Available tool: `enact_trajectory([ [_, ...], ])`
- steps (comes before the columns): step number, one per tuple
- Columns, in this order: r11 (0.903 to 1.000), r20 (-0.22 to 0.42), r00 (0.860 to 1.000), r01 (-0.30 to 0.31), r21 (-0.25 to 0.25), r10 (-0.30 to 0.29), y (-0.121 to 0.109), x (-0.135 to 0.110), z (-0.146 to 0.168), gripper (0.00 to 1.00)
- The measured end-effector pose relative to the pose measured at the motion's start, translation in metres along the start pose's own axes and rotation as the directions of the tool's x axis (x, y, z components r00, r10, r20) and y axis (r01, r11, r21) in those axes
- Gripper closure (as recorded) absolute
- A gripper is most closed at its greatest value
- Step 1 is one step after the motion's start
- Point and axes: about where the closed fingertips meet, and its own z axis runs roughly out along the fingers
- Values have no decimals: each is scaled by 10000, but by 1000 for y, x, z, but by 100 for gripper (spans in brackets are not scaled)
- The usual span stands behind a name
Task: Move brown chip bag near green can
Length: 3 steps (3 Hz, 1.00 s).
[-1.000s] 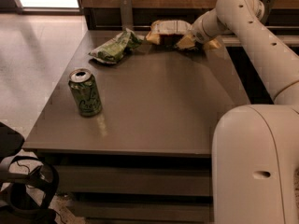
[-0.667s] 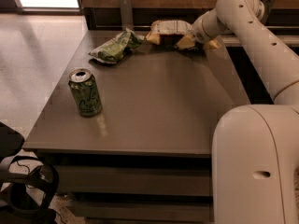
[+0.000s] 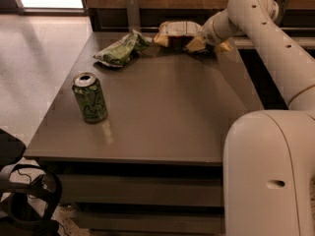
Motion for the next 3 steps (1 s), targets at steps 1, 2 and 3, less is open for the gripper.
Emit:
enact_trajectory([
  [1,10000,0,10000,0,0,0,0,0,0,100],
  [2,10000,-1,10000,2,4,-2,0,0,0,100],
  [3,10000,-1,10000,3,5,-3,0,0,0,100],
])
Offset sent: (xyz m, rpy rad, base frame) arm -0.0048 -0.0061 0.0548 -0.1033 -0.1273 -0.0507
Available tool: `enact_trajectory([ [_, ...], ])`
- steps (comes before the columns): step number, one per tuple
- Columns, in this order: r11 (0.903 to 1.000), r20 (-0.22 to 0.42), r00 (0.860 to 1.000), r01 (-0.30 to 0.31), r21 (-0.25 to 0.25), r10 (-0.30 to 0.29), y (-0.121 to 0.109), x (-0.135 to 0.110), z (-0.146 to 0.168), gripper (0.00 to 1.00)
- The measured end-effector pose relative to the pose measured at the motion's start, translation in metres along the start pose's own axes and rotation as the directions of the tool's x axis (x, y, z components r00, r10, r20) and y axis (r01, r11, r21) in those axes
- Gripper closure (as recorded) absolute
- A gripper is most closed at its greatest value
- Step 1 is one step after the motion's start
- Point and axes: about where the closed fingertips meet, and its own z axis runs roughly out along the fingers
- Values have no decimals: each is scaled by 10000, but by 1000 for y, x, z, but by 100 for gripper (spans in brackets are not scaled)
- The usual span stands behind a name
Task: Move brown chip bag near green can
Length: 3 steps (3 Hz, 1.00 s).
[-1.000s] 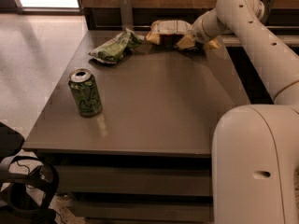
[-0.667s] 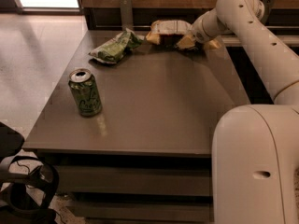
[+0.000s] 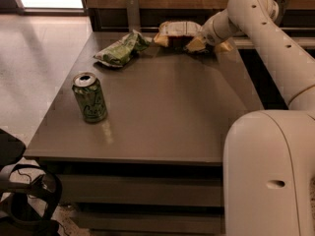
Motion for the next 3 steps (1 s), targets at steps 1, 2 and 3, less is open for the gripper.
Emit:
enact_trajectory([
  [1,10000,0,10000,0,0,0,0,0,0,100],
  [2,10000,0,10000,2,-4,-2,0,0,0,100],
  [3,10000,0,10000,2,-4,-2,0,0,0,100],
])
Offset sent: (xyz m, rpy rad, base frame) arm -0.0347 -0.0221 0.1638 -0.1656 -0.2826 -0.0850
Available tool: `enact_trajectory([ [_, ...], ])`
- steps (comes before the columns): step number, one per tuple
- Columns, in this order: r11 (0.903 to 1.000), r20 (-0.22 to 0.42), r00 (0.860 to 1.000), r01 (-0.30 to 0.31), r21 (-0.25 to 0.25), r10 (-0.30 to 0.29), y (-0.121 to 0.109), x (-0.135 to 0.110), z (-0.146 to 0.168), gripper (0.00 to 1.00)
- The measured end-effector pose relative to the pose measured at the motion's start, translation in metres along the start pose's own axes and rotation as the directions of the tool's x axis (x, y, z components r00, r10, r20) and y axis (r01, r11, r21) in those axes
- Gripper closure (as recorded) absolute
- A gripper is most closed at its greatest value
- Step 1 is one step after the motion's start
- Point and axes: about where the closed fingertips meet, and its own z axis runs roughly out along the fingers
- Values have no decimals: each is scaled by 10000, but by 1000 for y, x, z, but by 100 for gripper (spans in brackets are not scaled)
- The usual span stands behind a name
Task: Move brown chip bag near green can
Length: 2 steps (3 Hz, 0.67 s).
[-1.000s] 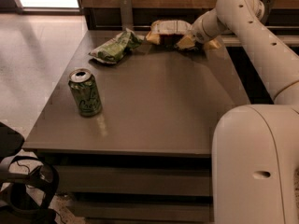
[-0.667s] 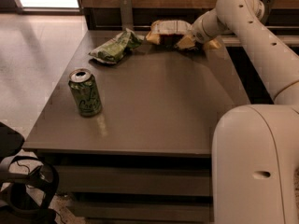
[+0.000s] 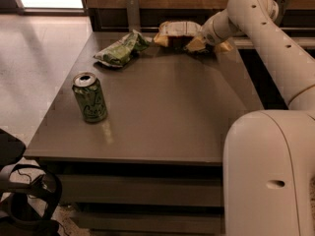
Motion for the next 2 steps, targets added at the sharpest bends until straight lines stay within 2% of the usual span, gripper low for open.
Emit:
enact_trajectory([
  [2,10000,-1,10000,4,3,-4,0,0,0,100],
])
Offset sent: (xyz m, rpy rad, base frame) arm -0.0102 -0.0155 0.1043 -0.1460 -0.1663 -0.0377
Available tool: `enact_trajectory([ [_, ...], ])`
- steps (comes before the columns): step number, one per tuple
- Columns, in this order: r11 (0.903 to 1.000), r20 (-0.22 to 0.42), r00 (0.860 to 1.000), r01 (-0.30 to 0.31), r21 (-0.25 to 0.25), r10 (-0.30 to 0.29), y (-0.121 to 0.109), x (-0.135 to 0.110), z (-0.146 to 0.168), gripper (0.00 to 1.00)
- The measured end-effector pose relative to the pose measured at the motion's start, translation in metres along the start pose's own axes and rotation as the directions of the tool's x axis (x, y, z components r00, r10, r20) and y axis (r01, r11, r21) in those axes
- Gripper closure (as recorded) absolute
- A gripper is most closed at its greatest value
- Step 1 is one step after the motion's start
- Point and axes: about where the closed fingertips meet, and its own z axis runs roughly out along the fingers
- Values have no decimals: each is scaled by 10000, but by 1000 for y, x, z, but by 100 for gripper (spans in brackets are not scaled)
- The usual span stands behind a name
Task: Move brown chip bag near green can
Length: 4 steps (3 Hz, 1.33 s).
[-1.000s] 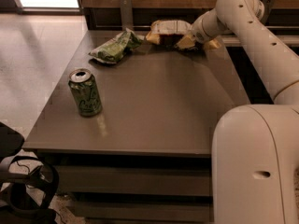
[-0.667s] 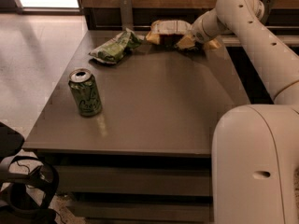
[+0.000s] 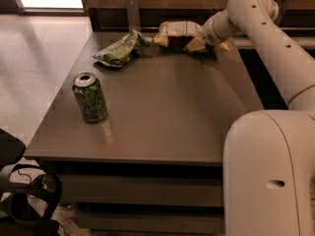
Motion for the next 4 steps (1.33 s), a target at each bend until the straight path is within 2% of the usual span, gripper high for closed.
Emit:
enact_trajectory([
  [4,10000,1,10000,5,6,-5,0,0,0,100],
])
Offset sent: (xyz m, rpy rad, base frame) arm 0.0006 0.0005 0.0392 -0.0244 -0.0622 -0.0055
